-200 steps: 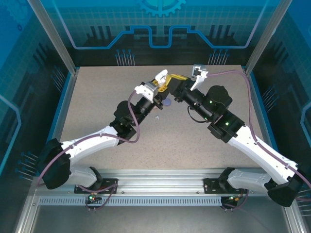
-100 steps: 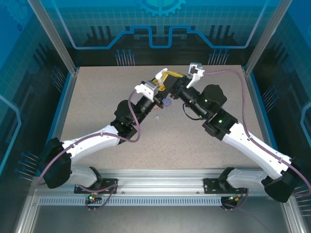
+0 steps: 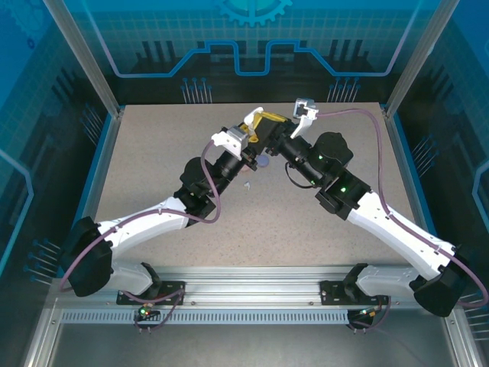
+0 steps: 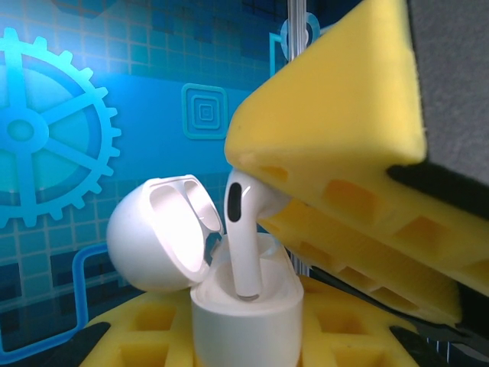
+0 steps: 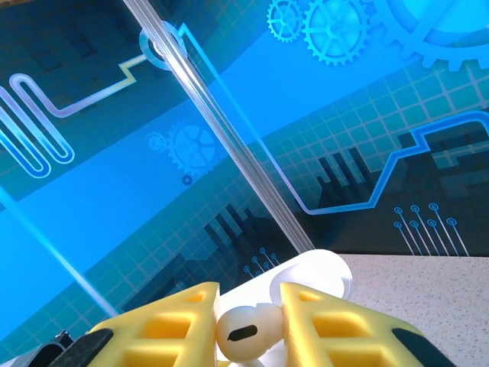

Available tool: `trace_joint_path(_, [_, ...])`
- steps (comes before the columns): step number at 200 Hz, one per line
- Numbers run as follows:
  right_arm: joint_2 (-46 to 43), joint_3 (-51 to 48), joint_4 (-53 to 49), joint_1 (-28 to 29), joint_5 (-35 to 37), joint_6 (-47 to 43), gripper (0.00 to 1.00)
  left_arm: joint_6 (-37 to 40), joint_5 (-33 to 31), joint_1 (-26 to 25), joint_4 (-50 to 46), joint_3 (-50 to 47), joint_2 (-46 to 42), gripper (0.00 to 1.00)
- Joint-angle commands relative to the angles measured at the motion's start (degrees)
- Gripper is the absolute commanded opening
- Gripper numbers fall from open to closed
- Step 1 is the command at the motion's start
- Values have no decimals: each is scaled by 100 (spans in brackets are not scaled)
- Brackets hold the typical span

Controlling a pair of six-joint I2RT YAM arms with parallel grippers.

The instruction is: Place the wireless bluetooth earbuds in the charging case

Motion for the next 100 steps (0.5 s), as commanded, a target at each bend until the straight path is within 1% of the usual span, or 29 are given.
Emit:
trace_joint_path(1, [84,122,194,89,-62,43,25,-36,51,-66,234,272,49,0])
trace_joint_path(100, [-29,210,262,76,-49,-66,25,-49,30,-84,180,256,93,0])
